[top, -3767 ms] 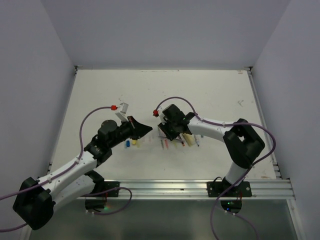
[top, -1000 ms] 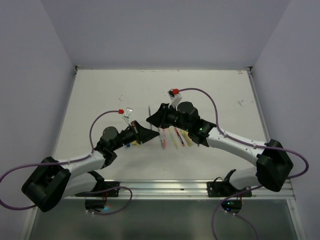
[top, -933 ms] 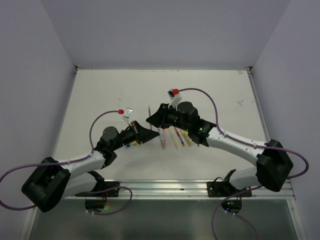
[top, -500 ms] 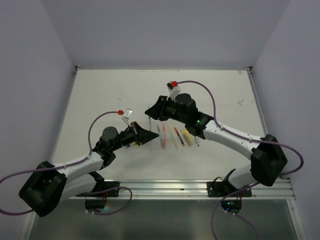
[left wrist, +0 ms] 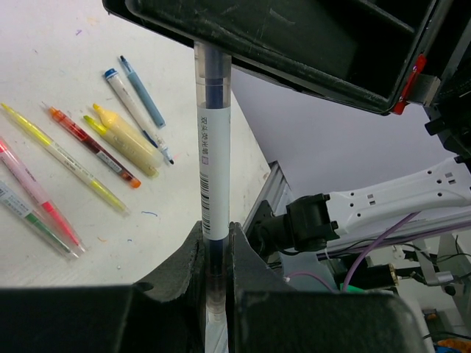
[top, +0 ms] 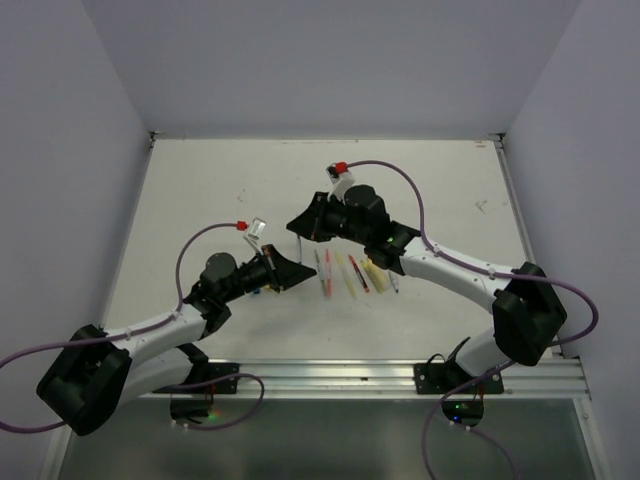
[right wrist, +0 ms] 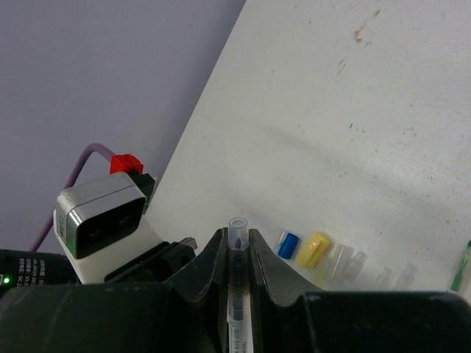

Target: Open the pen caps

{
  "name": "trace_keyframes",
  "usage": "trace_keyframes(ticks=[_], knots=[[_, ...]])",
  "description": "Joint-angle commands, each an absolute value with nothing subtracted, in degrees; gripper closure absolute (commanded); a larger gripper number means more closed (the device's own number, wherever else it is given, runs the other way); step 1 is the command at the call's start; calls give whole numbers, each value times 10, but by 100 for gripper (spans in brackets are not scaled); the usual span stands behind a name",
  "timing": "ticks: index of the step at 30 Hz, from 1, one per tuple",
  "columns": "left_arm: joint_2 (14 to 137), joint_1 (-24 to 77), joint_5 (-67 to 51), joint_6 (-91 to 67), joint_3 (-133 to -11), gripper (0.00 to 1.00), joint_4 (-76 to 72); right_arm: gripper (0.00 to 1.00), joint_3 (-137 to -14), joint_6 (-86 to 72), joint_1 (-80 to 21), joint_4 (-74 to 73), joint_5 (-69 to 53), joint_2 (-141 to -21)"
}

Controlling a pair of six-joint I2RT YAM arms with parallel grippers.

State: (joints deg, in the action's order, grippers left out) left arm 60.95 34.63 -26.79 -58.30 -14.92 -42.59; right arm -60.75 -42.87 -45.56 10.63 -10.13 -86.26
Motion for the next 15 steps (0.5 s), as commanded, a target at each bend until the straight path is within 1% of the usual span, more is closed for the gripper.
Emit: trace_keyframes(ticks=[1,5,15], knots=[[595,348,-275,-559,-170,100,-418,85,-624,-423,-449,125,-105,-862],[591,348,-276,-556,-171,100,-410,80,-626,-422,-446,125,-106,-864],[583,348,-277,-547,-172,100,-391,76,-624,-421,-439,125,-107,-856]])
